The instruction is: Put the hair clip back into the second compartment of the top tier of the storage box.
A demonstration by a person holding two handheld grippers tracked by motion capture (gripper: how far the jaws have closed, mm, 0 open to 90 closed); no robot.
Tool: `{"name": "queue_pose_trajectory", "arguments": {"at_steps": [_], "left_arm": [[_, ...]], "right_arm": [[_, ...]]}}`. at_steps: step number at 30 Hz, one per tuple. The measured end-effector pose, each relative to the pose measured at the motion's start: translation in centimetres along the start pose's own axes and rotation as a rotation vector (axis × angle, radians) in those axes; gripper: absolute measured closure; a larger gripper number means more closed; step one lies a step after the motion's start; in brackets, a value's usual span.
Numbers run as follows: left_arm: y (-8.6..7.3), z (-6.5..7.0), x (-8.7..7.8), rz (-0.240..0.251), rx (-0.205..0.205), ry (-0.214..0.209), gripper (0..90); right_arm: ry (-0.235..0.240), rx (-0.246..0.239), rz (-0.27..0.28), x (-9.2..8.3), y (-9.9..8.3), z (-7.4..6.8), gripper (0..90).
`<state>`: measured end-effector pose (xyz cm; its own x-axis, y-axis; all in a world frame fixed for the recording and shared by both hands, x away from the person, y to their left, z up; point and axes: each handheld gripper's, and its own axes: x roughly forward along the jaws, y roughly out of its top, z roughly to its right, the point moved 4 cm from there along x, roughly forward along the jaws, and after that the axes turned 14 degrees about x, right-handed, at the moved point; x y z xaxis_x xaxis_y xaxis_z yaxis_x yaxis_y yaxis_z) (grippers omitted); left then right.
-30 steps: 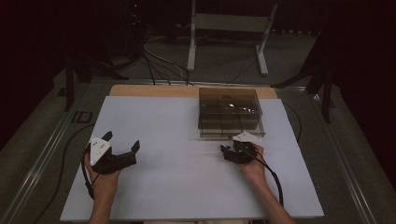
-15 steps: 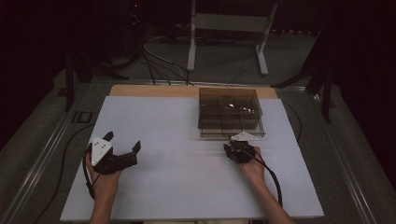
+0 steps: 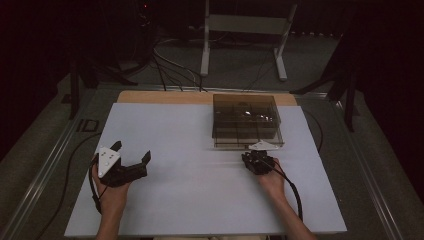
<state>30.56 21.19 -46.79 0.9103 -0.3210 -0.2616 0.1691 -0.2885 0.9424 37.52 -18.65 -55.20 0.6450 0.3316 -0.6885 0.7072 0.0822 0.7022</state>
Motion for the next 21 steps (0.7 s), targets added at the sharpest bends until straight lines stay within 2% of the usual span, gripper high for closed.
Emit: {"name": "queue_pose_trajectory", "arguments": {"at_steps": [7,21], "left_arm": [[0.0,-0.07,-0.05,0.0,-0.004,0.003,0.3],[-0.01,-0.29,-0.14,0.0,-0.006,0.004,0.3]], "right_arm": [[0.002,0.026,0.0,-0.38,0.17,0.43,79.9],[0.003,0.025,0.004,-0.93,0.18,0.6,79.9]]}}
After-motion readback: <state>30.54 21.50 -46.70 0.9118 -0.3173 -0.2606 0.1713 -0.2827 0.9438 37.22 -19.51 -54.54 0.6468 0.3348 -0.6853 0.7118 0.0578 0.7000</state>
